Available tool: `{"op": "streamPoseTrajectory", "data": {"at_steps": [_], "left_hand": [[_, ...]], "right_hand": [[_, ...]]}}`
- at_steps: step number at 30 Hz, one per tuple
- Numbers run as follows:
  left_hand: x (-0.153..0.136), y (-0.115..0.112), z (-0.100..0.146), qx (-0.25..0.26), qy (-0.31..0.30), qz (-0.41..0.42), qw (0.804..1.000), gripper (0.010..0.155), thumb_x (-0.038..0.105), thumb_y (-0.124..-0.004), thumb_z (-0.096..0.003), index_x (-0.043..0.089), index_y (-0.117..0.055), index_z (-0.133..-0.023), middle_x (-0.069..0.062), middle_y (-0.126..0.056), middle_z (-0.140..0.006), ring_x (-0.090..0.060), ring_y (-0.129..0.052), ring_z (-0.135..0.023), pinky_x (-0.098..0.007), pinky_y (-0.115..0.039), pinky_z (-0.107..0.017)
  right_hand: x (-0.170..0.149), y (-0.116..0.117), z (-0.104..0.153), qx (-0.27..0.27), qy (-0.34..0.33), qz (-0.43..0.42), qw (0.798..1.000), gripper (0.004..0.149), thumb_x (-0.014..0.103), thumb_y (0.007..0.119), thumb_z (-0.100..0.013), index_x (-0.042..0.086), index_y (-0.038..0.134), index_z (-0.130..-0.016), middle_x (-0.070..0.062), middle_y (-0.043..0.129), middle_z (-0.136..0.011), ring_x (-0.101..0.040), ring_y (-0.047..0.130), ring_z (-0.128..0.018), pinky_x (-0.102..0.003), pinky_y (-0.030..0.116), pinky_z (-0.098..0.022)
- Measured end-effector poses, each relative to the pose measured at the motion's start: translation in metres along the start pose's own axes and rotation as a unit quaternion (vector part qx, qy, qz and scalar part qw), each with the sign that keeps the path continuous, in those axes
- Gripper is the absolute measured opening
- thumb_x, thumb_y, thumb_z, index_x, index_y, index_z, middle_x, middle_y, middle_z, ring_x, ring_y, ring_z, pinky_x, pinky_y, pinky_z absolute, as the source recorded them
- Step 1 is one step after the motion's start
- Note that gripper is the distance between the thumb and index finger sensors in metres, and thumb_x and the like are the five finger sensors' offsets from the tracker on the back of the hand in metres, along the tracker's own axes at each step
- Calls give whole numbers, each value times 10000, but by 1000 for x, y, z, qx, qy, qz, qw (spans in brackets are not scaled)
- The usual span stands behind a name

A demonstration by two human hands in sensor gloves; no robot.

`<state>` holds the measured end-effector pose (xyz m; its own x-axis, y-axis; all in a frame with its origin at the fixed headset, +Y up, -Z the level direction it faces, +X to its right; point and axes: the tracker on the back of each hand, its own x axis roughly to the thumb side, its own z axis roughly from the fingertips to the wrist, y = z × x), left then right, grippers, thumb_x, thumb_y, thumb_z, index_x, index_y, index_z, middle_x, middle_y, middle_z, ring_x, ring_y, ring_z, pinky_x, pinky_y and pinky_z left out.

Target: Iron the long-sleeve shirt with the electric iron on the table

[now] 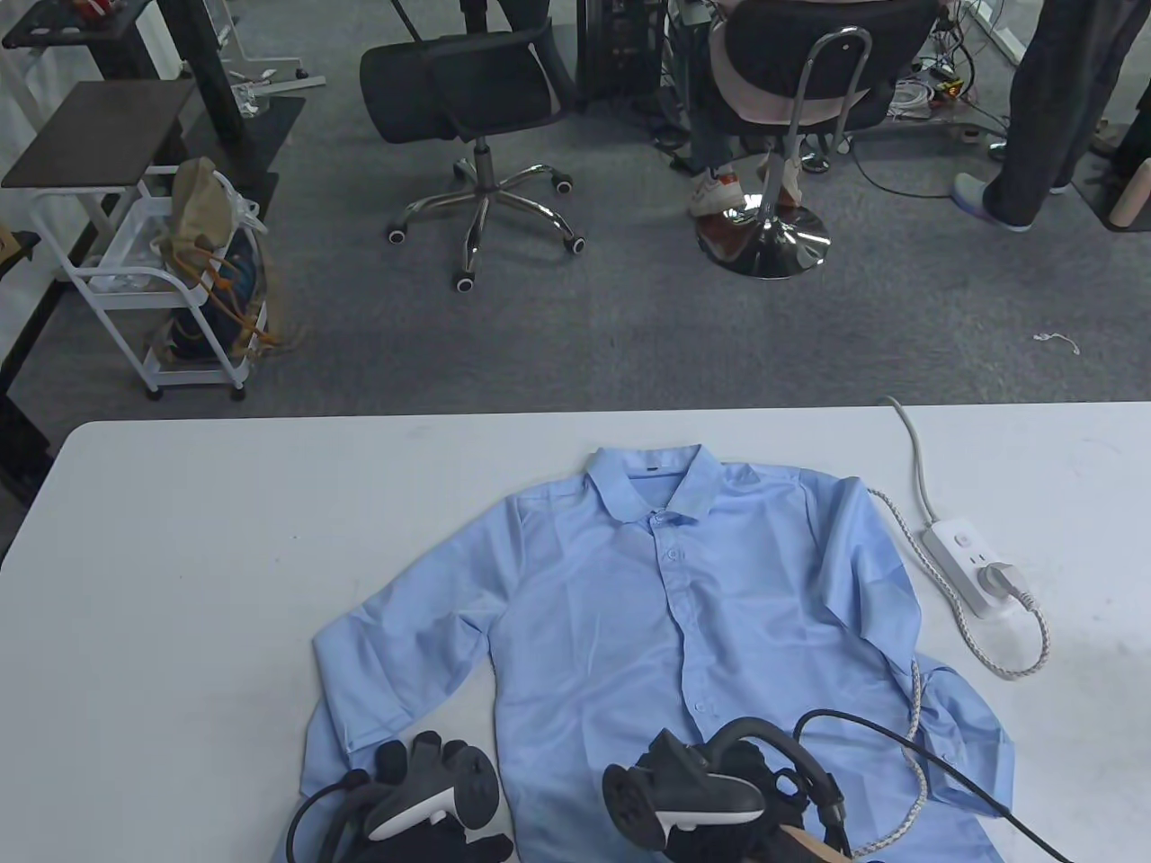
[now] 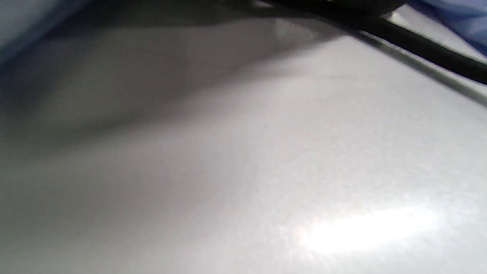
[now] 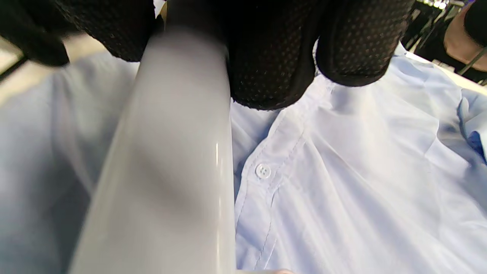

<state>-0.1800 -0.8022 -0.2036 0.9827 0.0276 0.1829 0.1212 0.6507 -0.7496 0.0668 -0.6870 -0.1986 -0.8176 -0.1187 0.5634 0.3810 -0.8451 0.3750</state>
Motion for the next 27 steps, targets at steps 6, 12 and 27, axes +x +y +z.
{"op": "streamPoseTrajectory", "data": {"at_steps": [6, 12, 27], "left_hand": [[-1, 0, 0, 0, -2, 1, 1000, 1068, 694, -481, -500, 51, 157, -1066, -340, 186, -1070, -685, 79, -984, -869, -85, -579], [-1, 0, 0, -1, -4, 2, 1000, 1069, 695, -485, -504, 50, 155, -1067, -343, 188, -1067, -688, 81, -980, -867, -85, -579], [-2, 1, 0, -3, -6, 7, 1000, 1072, 696, -499, -508, 55, 151, -1070, -341, 188, -1068, -687, 83, -979, -866, -85, -580]], "right_hand": [[-121, -36, 40, -174, 39, -201, 963, 691, 356, 833, -570, 38, 529, -1103, -208, 785, -940, -221, 1034, -403, -534, 853, -455], [-261, -1, 75, -355, 218, -253, 873, 670, 330, 832, -571, 20, 533, -1084, -217, 776, -943, -253, 1068, -448, -561, 870, -487], [-338, 121, 88, -445, 382, -241, 774, 656, 317, 802, -598, -13, 499, -1078, -251, 740, -939, -266, 1070, -429, -576, 890, -492]]}}
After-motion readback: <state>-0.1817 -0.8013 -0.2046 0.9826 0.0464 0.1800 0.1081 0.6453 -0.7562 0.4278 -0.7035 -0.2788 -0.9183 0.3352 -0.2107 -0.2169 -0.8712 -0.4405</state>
